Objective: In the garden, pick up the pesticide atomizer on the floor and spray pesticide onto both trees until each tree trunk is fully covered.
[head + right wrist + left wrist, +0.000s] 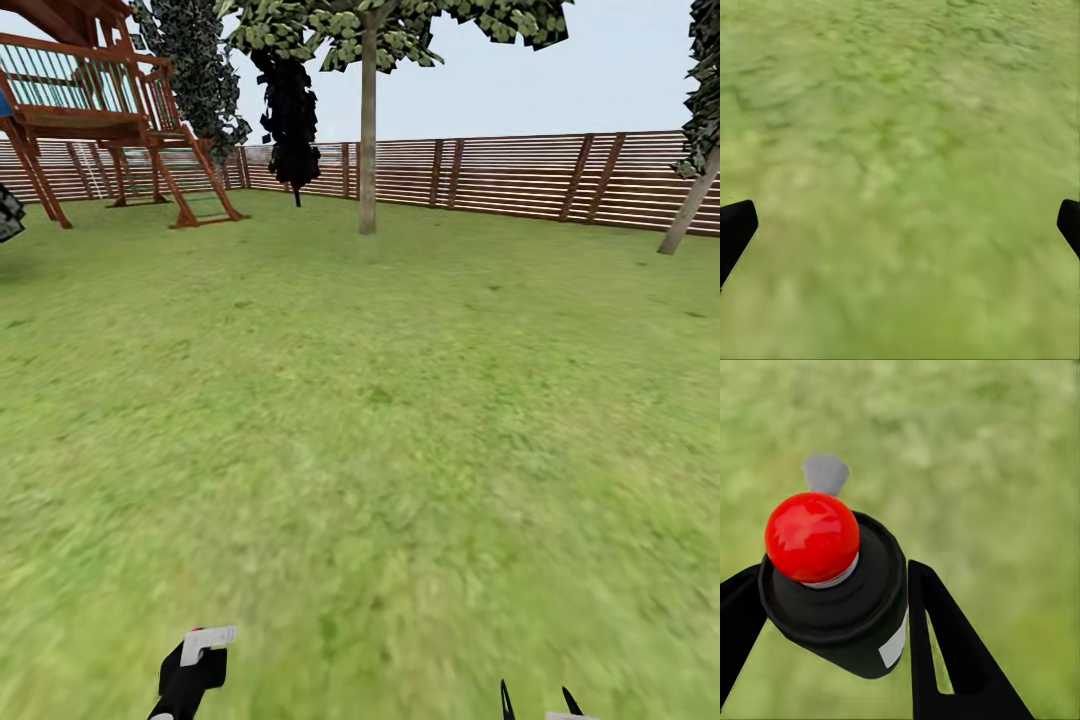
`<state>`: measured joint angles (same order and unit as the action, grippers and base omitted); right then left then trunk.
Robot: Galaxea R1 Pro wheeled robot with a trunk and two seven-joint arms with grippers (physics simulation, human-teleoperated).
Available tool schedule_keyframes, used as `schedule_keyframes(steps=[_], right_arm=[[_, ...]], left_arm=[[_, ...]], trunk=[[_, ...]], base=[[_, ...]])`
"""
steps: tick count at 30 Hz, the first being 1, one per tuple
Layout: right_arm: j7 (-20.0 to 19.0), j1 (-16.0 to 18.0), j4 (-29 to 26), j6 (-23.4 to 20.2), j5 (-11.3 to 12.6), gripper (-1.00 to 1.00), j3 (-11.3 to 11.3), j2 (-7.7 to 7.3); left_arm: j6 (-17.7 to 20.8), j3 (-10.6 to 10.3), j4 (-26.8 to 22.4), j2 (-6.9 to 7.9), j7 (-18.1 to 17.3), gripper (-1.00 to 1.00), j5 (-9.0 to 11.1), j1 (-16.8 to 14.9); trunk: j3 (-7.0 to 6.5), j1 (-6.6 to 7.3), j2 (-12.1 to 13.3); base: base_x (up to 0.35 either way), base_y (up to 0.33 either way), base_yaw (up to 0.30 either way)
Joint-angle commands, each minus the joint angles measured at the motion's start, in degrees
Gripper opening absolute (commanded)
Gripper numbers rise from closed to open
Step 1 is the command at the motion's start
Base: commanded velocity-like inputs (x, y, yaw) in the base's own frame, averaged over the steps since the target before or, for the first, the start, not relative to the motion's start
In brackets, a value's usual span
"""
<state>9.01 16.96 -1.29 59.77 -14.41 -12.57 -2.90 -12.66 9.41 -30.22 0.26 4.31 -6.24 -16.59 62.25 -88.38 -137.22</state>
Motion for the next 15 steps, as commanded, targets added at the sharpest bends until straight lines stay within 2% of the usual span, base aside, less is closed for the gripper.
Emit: schedule_keyframes(steps=[1,15], right_arm=[[0.0,0.0,0.0,0.0,0.0,1.0,0.0,0.0],[0.0,0.0,0.0,0.0,0.0,1.0,0.0,0.0]], left_arm=[[0.0,-0.1,0.0,-0.04,0.0,-1.0,0.0,0.0],[0.0,0.1,0.0,0.0,0.0,-1.0,0.0,0.0]], trunk=[[0.0,0.0,0.0],[0.0,0.0,0.0]], base=[[0.34,0.0,0.0],[0.34,0.0,0.0]])
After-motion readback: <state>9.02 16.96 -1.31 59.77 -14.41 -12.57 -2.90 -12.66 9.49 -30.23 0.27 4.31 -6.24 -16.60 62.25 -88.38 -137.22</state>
